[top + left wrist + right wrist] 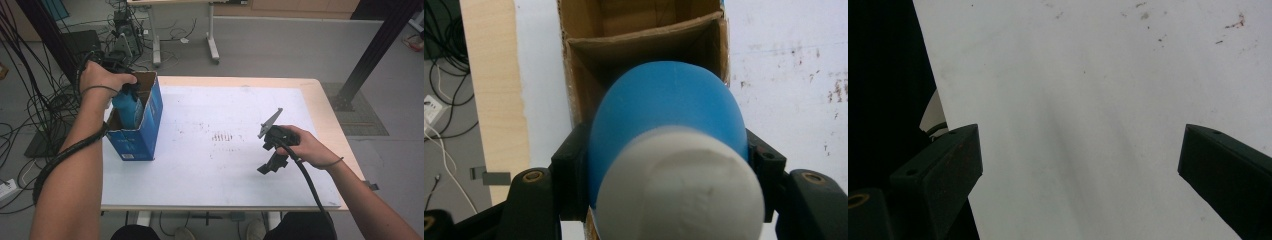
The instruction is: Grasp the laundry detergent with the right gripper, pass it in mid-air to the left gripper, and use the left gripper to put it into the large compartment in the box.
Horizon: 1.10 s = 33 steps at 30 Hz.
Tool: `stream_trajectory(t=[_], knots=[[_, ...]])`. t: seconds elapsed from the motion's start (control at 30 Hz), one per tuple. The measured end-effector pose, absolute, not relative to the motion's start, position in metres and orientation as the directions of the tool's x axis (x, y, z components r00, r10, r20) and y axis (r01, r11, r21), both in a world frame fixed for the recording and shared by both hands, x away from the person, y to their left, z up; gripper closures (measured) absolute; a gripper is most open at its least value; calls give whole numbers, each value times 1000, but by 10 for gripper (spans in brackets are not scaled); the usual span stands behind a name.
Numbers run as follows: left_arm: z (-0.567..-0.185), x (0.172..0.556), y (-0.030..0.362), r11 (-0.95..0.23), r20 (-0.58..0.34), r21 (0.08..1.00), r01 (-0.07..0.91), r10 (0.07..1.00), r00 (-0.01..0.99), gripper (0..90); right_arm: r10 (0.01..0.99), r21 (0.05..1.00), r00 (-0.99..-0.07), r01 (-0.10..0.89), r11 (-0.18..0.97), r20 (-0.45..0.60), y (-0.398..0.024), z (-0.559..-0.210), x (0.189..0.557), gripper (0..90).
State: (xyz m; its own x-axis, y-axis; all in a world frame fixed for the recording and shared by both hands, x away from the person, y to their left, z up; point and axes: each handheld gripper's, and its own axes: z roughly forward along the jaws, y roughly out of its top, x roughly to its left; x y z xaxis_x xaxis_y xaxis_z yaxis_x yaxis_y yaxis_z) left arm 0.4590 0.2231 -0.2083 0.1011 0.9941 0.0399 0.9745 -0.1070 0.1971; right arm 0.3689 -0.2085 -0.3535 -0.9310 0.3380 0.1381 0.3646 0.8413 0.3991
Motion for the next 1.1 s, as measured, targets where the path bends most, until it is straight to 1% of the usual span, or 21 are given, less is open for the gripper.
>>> stream_trajectory(t=[0.8, 1.1], knots=[[-249, 457, 234, -64, 20, 187, 980, 998, 61, 376, 342, 390, -928, 372, 842, 148, -208, -358, 369, 40], [-263, 458, 230, -73, 36, 163, 984, 997, 68, 376, 338, 391, -929, 371, 842, 154, -206, -359, 369, 40]])
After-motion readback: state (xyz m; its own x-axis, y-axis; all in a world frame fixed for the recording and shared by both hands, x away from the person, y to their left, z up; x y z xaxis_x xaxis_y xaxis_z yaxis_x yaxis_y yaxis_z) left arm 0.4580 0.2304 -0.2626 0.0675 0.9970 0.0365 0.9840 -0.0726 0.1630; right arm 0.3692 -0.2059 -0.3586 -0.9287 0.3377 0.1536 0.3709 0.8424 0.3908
